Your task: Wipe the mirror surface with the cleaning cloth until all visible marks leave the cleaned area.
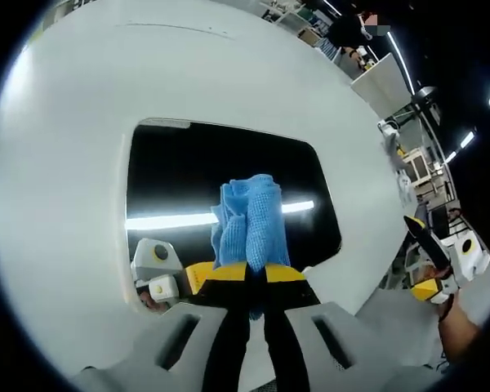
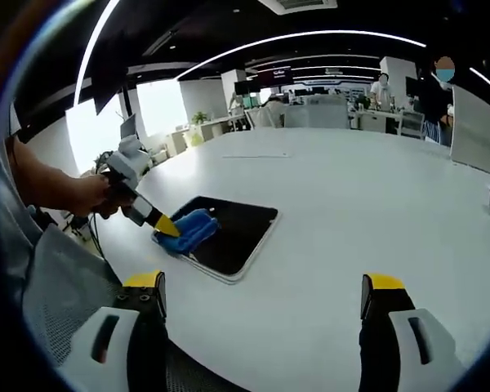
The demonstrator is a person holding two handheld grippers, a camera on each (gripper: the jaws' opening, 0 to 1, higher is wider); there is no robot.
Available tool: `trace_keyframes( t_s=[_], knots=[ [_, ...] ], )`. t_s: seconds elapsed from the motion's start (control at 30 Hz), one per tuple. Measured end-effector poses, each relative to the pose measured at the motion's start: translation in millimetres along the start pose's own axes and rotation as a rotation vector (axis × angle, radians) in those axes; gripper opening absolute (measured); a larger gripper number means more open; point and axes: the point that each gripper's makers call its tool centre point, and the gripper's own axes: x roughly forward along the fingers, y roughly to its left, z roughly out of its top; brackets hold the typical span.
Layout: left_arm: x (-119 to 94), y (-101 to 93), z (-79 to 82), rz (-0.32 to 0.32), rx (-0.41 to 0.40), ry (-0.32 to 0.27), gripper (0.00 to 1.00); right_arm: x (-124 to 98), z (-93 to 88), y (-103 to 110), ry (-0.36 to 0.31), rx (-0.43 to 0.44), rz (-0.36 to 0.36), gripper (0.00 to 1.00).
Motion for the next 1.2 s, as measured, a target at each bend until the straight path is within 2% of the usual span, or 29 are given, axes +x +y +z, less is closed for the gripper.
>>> trace_keyframes(
  t_s=[0.3, 0.57, 0.9, 1.03, 1.2],
  knots=[
    [10.7, -18.4, -0.5, -0.002, 0.057, 0.026, 0.02, -0.1, 0.4, 0.2, -0.005, 0.005, 0.002, 0.98],
    [17.7, -25.4, 1.2, -0.003, 0.055, 0.036, 0.02, -0.4, 1.6, -0.5, -0.012, 0.012, -0.001, 0.98],
    [29.2, -44.4, -0.1, -0.015, 0.084, 0.045, 0.02, -0.6, 2.4, -0.6, -0.016, 0.017, -0.003, 0.98],
    [33.3, -49.4, 1.4, -0.026, 0.043, 0.058, 0.02, -0.7, 2.8, -0.1, -0.017, 0.018, -0.001, 0.98],
    [38.8, -59.8, 0.7, -0.022, 0.078, 0.06, 0.02, -0.8, 3.3, -0.6, -0.022, 0.02, -0.003, 0.98]
  ],
)
